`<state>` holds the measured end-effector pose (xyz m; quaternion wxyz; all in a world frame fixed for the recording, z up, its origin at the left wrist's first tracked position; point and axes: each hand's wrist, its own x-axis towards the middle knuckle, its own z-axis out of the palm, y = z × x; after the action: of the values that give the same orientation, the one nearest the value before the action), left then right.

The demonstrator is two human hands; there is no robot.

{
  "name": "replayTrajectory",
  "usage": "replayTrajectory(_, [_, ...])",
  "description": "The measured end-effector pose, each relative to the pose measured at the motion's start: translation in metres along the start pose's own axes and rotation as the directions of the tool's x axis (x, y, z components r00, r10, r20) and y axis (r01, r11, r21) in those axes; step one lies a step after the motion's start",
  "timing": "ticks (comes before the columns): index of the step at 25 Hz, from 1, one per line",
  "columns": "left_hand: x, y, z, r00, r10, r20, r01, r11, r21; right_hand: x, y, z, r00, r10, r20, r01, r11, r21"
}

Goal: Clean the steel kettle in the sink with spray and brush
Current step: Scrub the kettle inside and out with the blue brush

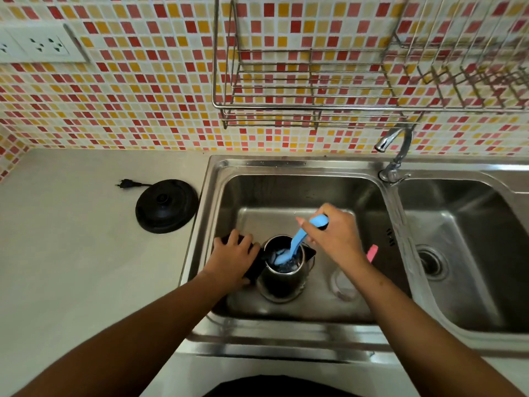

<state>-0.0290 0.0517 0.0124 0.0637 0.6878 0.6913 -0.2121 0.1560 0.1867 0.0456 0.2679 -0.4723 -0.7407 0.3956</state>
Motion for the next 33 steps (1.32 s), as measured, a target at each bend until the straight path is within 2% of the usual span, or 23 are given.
replayTrajectory(4, [0.005, 0.002, -0.012, 0.999, -0.033, -0.01, 0.033, 0.999, 0.014, -0.016, -0.023, -0.04, 0.985, -0.034, -0.168, 0.051, 0.994, 0.095])
replayTrajectory(7, [0.007, -0.008, -0.016, 0.993, -0.108, 0.035, 0.113, 0.973, -0.201, -0.038, -0.015, -0.061, 0.954, 0.111, -0.279, -0.042, 0.969, 0.243])
replayTrajectory(9, [0.01, -0.022, -0.015, 0.989, -0.11, 0.098, 0.139, 0.916, -0.377, -0.052, -0.001, -0.066, 0.925, 0.275, -0.261, -0.152, 0.9, 0.409])
replayTrajectory(11, [0.013, -0.035, -0.012, 0.984, -0.064, 0.166, 0.143, 0.842, -0.521, -0.069, 0.017, -0.062, 0.911, 0.359, -0.201, -0.24, 0.861, 0.449])
replayTrajectory(13, [0.013, -0.042, -0.006, 0.975, -0.041, 0.218, 0.166, 0.786, -0.596, -0.084, 0.04, -0.05, 0.922, 0.378, -0.085, -0.324, 0.872, 0.368])
replayTrajectory(15, [0.013, -0.047, -0.005, 0.97, -0.049, 0.239, 0.196, 0.742, -0.641, -0.091, 0.061, -0.034, 0.925, 0.367, 0.098, -0.38, 0.9, 0.214])
replayTrajectory(17, [0.014, -0.054, -0.008, 0.965, -0.069, 0.252, 0.227, 0.698, -0.679, -0.086, 0.072, -0.02, 0.915, 0.334, 0.228, -0.355, 0.933, 0.062])
replayTrajectory(21, [0.018, -0.066, -0.01, 0.954, -0.057, 0.295, 0.26, 0.649, -0.715, -0.088, 0.055, -0.007, 0.975, 0.113, 0.19, -0.089, 0.987, -0.131])
replayTrajectory(23, [0.022, -0.07, -0.007, 0.949, -0.058, 0.31, 0.275, 0.632, -0.724, -0.102, 0.051, -0.012, 0.971, 0.034, 0.238, 0.013, 0.981, -0.193])
replayTrajectory(25, [0.023, -0.071, -0.007, 0.945, -0.079, 0.317, 0.293, 0.632, -0.717, -0.104, 0.061, -0.02, 0.964, 0.095, 0.249, -0.037, 0.973, -0.23])
replayTrajectory(28, [0.028, -0.069, -0.015, 0.942, -0.089, 0.322, 0.301, 0.647, -0.701, -0.074, 0.063, -0.014, 0.979, 0.163, 0.122, -0.134, 0.967, -0.217])
replayTrajectory(30, [0.031, -0.066, -0.02, 0.943, -0.095, 0.319, 0.296, 0.679, -0.672, -0.066, 0.045, -0.004, 0.988, 0.104, 0.117, -0.083, 0.982, -0.172])
replayTrajectory(33, [0.035, -0.067, -0.019, 0.932, -0.127, 0.34, 0.333, 0.673, -0.66, -0.084, 0.029, -0.005, 0.981, -0.031, 0.189, 0.057, 0.989, -0.137])
